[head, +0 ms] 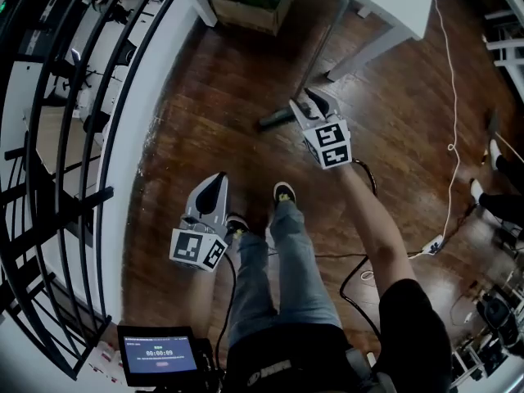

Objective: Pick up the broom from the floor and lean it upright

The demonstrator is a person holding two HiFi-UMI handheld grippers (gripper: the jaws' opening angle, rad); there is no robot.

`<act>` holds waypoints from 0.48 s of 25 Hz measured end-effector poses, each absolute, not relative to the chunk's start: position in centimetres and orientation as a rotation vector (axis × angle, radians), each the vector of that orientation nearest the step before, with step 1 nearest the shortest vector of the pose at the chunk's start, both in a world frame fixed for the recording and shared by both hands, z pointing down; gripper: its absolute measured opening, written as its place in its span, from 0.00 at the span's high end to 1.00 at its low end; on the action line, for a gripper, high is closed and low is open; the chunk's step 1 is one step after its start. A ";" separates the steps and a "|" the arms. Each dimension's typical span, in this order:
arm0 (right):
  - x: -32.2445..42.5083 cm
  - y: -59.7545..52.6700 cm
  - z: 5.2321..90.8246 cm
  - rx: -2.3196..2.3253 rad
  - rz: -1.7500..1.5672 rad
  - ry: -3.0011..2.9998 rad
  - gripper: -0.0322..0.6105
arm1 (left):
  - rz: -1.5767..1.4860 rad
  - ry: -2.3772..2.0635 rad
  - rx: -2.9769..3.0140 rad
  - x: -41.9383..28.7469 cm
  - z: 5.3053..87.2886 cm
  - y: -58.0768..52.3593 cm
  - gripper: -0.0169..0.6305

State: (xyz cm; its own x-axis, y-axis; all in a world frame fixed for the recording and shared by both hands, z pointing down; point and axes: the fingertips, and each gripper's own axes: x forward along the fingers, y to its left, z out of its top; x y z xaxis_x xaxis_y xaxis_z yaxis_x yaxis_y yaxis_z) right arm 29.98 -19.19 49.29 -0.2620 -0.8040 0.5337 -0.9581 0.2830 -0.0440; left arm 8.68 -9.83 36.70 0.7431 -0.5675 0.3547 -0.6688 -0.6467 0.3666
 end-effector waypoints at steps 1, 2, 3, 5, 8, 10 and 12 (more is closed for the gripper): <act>27.9 -17.7 46.4 1.553 0.479 -2.205 0.68 | 0.260 -0.931 2.481 8.8 34.9 -9.5 0.94; 25.9 -16.2 43.3 1.531 0.454 -2.258 0.68 | 0.232 -0.923 2.504 8.9 32.9 -9.1 0.94; 24.3 -14.5 40.0 1.523 0.433 -2.306 0.68 | 0.203 -0.910 2.533 9.1 30.8 -8.6 0.95; 21.6 -11.5 32.9 1.557 0.392 -2.383 0.69 | 0.145 -0.870 2.600 9.3 26.2 -7.5 0.95; 17.8 -7.7 22.8 1.649 0.329 -2.474 0.71 | 0.086 -0.795 2.693 8.4 19.3 -5.7 0.95; 14.1 -4.8 17.6 1.655 0.283 -2.530 0.72 | 0.050 -0.785 2.723 6.3 15.6 -3.7 0.95; 10.0 -2.3 14.2 1.630 0.231 -2.563 0.76 | 0.030 -0.836 2.727 3.2 12.9 -1.7 0.95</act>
